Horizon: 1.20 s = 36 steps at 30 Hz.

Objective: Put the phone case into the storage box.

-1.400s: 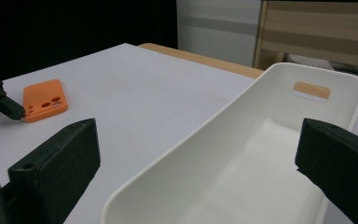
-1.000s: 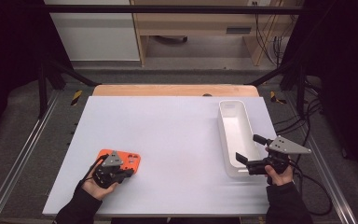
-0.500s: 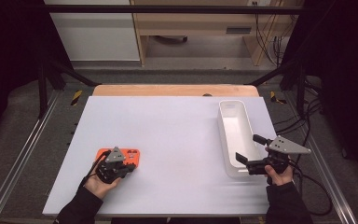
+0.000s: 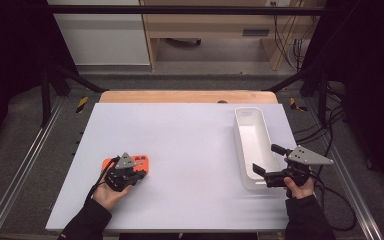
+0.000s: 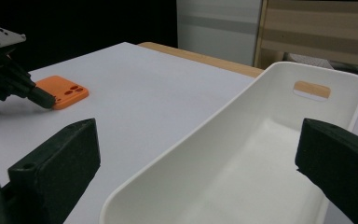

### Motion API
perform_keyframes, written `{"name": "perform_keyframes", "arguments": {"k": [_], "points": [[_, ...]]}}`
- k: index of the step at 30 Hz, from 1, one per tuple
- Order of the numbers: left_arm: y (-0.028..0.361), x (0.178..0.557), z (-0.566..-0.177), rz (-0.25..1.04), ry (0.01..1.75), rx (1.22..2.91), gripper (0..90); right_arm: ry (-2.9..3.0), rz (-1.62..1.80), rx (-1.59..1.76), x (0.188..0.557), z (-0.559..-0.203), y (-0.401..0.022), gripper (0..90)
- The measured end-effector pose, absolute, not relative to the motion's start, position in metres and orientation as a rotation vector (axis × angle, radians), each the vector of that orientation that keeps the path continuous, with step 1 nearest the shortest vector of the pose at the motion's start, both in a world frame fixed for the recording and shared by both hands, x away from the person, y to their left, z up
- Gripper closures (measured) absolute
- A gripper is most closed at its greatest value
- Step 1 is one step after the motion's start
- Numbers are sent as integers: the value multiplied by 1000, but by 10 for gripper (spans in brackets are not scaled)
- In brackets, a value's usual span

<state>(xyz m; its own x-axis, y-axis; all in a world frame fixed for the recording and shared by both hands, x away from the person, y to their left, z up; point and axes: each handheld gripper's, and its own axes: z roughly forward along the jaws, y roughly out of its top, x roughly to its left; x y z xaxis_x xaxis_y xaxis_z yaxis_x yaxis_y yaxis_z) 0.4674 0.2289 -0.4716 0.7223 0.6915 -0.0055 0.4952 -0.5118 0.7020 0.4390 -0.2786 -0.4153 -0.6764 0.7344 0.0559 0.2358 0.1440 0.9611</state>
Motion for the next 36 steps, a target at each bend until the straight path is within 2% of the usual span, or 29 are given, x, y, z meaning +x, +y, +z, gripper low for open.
{"name": "perform_keyframes", "arguments": {"k": [36], "points": [[234, 502, -474, 441, 996, 2162, 898, 2003, 1554, 926, 439, -415, -278, 5]]}}
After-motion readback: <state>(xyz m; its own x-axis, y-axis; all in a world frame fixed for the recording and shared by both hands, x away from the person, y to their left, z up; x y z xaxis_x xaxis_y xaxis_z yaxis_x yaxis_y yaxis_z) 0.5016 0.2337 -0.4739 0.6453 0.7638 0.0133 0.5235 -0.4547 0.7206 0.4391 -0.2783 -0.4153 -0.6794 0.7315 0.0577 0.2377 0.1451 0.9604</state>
